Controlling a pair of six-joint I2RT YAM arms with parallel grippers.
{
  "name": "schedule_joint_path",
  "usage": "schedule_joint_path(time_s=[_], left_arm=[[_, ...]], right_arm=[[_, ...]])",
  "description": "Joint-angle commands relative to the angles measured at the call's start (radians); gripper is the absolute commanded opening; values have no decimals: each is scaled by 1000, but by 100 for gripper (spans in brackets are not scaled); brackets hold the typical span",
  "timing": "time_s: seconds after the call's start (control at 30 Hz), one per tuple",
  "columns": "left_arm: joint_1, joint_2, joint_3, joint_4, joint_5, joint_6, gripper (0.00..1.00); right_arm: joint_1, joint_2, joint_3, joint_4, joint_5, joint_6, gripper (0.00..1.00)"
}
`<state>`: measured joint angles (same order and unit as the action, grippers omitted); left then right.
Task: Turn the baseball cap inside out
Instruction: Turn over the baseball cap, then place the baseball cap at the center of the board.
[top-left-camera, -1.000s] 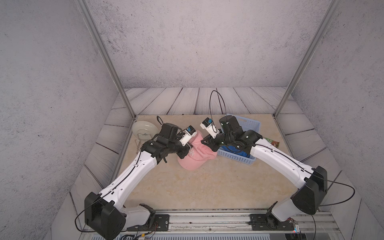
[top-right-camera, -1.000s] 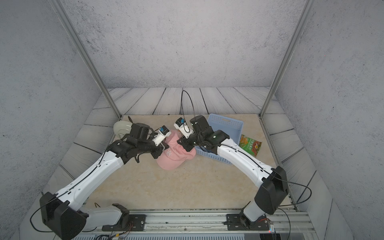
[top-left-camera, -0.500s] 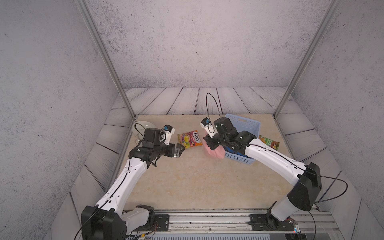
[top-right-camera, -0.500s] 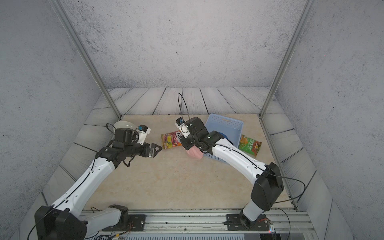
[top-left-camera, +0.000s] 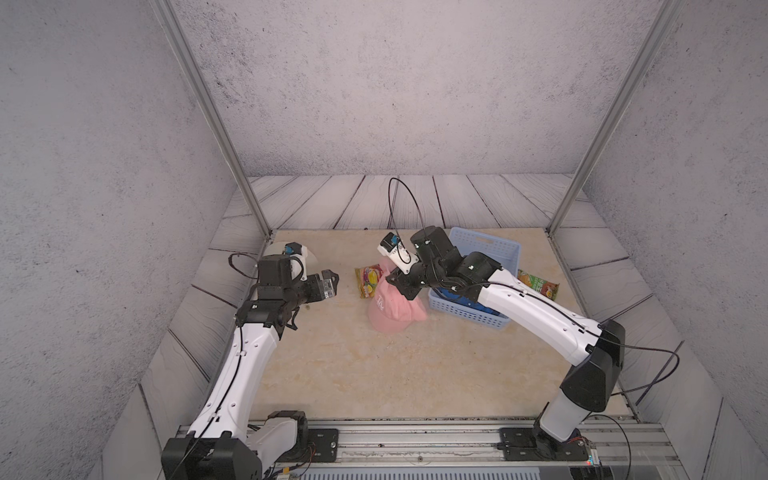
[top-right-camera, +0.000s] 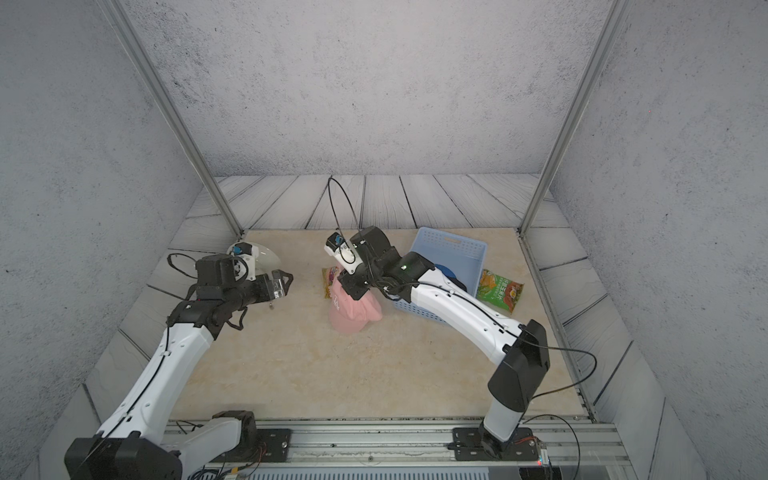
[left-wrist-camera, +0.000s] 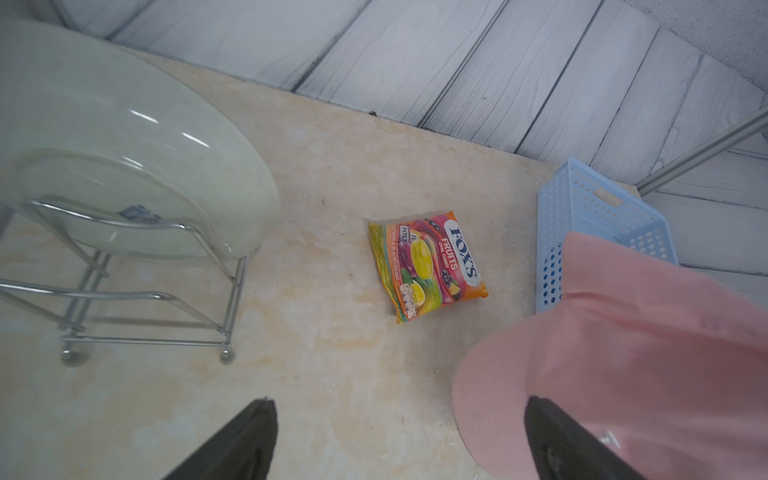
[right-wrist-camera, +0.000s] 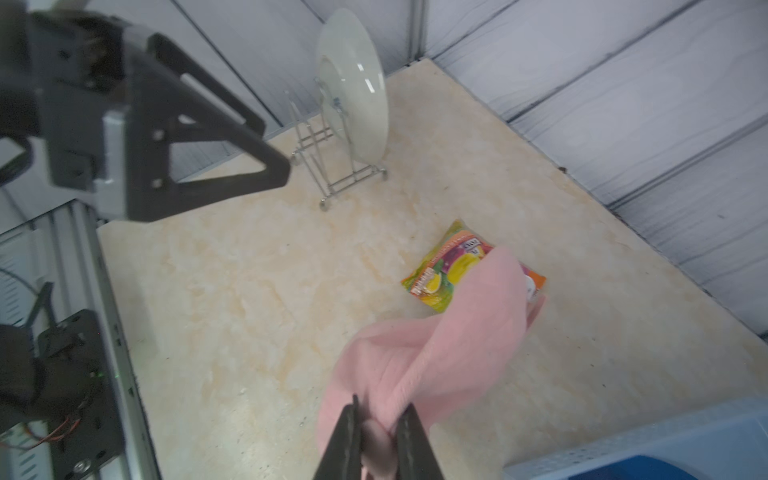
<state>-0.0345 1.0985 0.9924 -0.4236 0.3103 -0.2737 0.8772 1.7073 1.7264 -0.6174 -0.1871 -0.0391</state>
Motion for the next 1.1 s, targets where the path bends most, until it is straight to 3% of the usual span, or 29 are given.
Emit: schedule_joint_path(time_s=[0.0, 0.1, 0.23, 0.37, 0.7, 0.77, 0.93, 1.07], left_arm=[[10, -8, 44, -32, -60, 47, 99], [13, -6, 50, -47, -65, 56, 99], [12, 13, 38, -55, -26, 49, 99], [12, 42, 19, -64, 37, 47, 99], [13, 85, -56, -39, 104, 31, 100], [13, 106, -77, -35, 167, 20, 100], [11, 197, -106, -50, 314, -34, 98], [10, 252, -87, -116, 314, -35, 98]], right_arm=[[27, 47, 31, -31, -113, -21, 10], [27, 86, 8, -26, -83, -27, 10], [26, 177, -32, -23, 71, -77, 11], [26, 257, 27, -96, 175, -122, 21], [37, 275, 12, -122, 64, -140, 27], [38, 282, 14, -136, 81, -127, 33], [37, 258, 25, -146, 90, -108, 64], [35, 202, 3, -125, 83, -74, 75]])
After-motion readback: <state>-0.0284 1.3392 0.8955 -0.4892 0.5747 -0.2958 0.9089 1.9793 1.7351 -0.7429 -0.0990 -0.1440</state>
